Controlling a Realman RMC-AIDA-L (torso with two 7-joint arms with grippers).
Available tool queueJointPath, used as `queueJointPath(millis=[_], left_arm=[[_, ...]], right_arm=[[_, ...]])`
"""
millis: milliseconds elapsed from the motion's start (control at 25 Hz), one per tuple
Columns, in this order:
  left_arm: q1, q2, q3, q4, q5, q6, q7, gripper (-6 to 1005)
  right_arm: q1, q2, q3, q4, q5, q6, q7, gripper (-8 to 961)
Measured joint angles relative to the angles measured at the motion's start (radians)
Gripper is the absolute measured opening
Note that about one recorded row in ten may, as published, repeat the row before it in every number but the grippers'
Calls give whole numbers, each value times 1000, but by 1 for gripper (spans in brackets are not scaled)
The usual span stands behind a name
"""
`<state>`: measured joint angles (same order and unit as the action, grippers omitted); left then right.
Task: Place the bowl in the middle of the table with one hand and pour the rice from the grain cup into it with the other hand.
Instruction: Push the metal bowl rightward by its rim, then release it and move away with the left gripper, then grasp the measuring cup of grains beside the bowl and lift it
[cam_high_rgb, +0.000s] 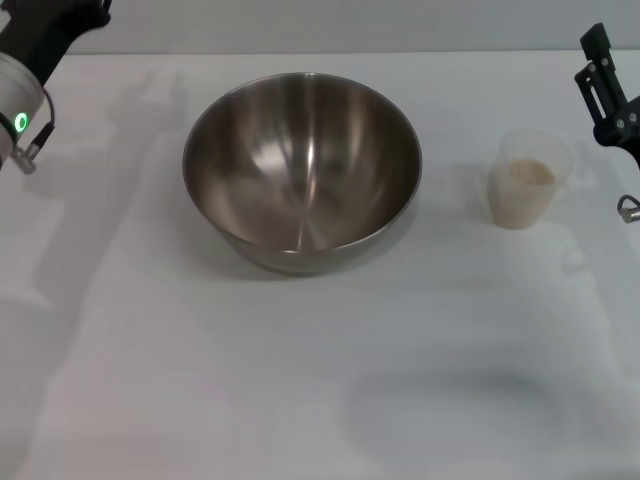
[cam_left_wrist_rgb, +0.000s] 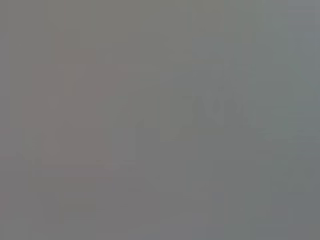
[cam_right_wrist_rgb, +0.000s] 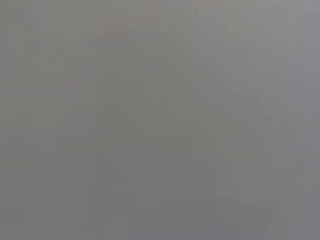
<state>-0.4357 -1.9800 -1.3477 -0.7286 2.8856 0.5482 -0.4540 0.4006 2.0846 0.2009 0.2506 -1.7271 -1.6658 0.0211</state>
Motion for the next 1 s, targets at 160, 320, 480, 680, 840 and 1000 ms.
queueJointPath(millis=[160,320,480,680,840,1000], left_arm=[[7,6,-10,47,1,9,23,377],[26,1,-10,51,1,62,71,377],[57,-32,-18,55,3,119,174,377],[85,-73,-17,58,3,154,319,377],[86,-74,-12,58,3,150,323,377],[84,-74,-14,59,3,146,322,377]], right_arm=[[-17,0,-2,18,0,13,0,690],[-30,0,-10,26,-4,13,0,690],[-55,2,-16,51,-9,13,-5,690],[-108,2,-20,80,-10,12,-6,691],[-154,2,-18,107,-8,-1,-9,691],[-195,2,4,143,1,-15,-10,691]])
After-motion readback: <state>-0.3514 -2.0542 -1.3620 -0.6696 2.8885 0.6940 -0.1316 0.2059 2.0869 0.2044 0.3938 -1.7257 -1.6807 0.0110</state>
